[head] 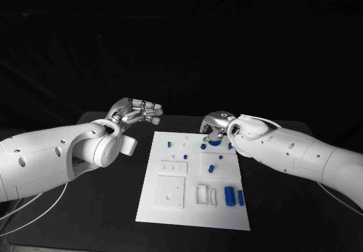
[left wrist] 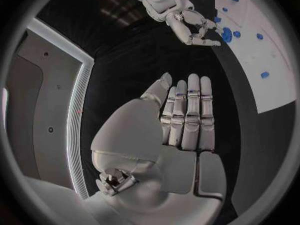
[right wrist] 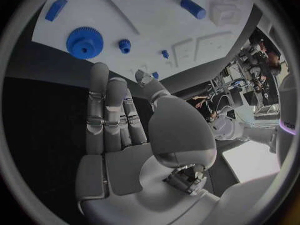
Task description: Assemble the parts on the task board
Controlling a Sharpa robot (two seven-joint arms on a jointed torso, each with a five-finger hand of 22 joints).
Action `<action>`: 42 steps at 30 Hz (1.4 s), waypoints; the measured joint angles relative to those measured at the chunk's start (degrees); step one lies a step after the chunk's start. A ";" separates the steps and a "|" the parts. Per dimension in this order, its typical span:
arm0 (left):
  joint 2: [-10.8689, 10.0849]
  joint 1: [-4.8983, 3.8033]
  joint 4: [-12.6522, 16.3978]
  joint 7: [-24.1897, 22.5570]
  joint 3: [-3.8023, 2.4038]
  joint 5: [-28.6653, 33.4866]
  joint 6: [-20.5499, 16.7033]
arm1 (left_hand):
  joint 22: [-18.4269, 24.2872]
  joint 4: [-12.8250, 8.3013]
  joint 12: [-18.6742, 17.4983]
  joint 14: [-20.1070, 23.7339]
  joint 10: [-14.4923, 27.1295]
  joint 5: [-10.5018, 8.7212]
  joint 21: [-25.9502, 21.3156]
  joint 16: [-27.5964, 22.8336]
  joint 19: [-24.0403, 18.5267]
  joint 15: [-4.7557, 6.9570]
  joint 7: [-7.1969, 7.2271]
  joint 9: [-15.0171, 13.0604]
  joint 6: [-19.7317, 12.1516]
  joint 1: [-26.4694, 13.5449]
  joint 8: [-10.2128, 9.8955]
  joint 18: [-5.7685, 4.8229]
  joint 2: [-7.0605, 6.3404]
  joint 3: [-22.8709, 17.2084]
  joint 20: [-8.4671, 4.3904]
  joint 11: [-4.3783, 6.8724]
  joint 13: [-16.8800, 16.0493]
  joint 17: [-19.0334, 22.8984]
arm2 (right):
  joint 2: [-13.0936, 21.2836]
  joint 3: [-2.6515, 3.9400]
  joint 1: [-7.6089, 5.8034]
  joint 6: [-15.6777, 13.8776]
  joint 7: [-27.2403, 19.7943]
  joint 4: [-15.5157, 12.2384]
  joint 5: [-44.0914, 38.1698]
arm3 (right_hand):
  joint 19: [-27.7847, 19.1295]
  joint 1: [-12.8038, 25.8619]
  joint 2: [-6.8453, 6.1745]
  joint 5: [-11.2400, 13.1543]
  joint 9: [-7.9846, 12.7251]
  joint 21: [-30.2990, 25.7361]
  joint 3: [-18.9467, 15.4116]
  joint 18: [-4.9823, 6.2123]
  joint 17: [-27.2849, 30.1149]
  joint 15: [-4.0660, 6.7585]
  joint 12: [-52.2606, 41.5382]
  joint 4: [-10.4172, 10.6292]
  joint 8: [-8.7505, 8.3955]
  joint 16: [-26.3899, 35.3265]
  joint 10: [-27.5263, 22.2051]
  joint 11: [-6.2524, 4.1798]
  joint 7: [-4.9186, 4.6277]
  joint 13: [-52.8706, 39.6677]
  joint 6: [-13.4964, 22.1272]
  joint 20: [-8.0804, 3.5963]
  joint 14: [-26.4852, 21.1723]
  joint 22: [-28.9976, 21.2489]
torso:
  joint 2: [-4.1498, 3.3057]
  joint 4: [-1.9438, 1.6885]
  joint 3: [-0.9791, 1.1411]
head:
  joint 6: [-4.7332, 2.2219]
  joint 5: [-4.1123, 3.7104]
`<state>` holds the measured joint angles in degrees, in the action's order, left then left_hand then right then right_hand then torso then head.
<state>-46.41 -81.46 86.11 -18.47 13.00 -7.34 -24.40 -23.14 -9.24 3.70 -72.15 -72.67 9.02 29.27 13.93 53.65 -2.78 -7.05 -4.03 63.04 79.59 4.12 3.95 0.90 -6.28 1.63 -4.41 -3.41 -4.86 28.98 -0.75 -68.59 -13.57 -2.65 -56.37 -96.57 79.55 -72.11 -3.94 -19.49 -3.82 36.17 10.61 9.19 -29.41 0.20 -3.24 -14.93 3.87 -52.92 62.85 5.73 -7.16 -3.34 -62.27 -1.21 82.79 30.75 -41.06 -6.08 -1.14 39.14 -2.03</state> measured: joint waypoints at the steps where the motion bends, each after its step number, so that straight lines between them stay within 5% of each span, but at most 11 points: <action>1: -0.05 -0.08 0.08 0.01 -0.01 -0.06 0.02 | 0.06 0.00 0.00 0.00 0.00 0.00 -0.12 0.00 0.00 0.00 0.00 0.00 0.00 0.00 0.00 0.00 0.00 0.00 0.00 0.00 0.00 0.00 | 0.00 -0.05 0.11 0.17 0.15 0.02 -0.26 | 0.10 0.00 0.00 0.00 0.00 -0.27 -0.08 0.00 0.13 0.00 0.00 0.08 0.00 0.00 0.00 0.00 0.00 0.00 0.00 0.10 0.00 0.24 | -0.09 -0.02 0.03 | -0.01 -0.05; 12: -0.18 -0.47 0.43 0.13 -0.14 -0.45 0.11 | 0.38 0.00 0.00 0.21 0.00 0.00 -0.60 0.00 0.42 -0.21 -0.21 0.00 -0.20 -0.30 0.03 0.00 -0.30 0.00 0.00 0.00 0.01 0.05 | -0.01 -0.27 0.94 1.47 1.11 -0.15 -1.90 | 0.52 -0.23 0.23 0.41 0.04 -2.62 1.03 -0.03 0.89 0.00 0.00 -0.92 0.00 -0.98 0.00 0.00 0.00 0.00 0.00 0.08 -0.01 4.00 | -1.09 -0.20 0.23 | -0.56 -0.34; 21: -0.33 -0.71 0.88 0.24 -0.31 -0.70 0.16 | 0.60 0.00 0.00 0.21 0.20 0.00 -1.00 0.00 0.62 -0.21 0.00 0.01 -0.41 -0.30 0.03 0.01 -0.30 0.00 0.21 -0.20 0.01 0.12 | -0.12 -0.33 1.27 1.80 1.93 0.03 -3.10 | 0.83 0.19 -0.18 1.73 0.04 -3.38 5.50 -0.33 0.97 0.00 0.00 -1.06 0.00 -0.98 1.49 -0.64 0.00 0.01 0.00 -0.23 -0.01 6.58 | -1.79 -0.50 0.30 | -1.02 -0.65; 42: -0.53 -1.17 1.28 0.53 -0.50 -1.05 0.31 | 0.77 0.00 0.00 0.21 0.41 0.00 -1.31 0.00 0.62 -0.21 0.00 0.01 -0.41 -0.29 0.04 0.01 -0.30 0.00 0.21 0.01 0.02 0.12 | -0.27 -0.27 1.75 1.87 2.54 0.06 -4.33 | 0.69 1.08 -0.44 7.51 -0.01 -1.83 16.02 -1.01 1.00 0.84 0.00 0.18 0.00 -1.20 7.05 -2.11 0.91 -0.05 -3.19 -1.19 -0.40 13.97 | -3.04 -0.50 0.27 | -1.89 -0.31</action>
<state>-46.94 -82.63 87.39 -17.94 12.51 -8.39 -24.09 -22.36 -9.23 3.70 -71.94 -72.26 9.02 27.96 13.92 54.27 -2.99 -7.05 -4.01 62.63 79.30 4.15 3.96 0.60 -6.28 1.84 -4.41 -3.39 -4.74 28.71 -1.03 -66.84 -11.70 -0.11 -56.31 -100.90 80.24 -71.03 -4.37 -11.98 -3.84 34.34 26.63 8.18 -28.41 1.04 -3.24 -14.75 3.86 -54.12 69.89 3.63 -6.25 -3.40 -65.46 -2.40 82.39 44.72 -44.09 -6.58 -0.87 37.25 -2.35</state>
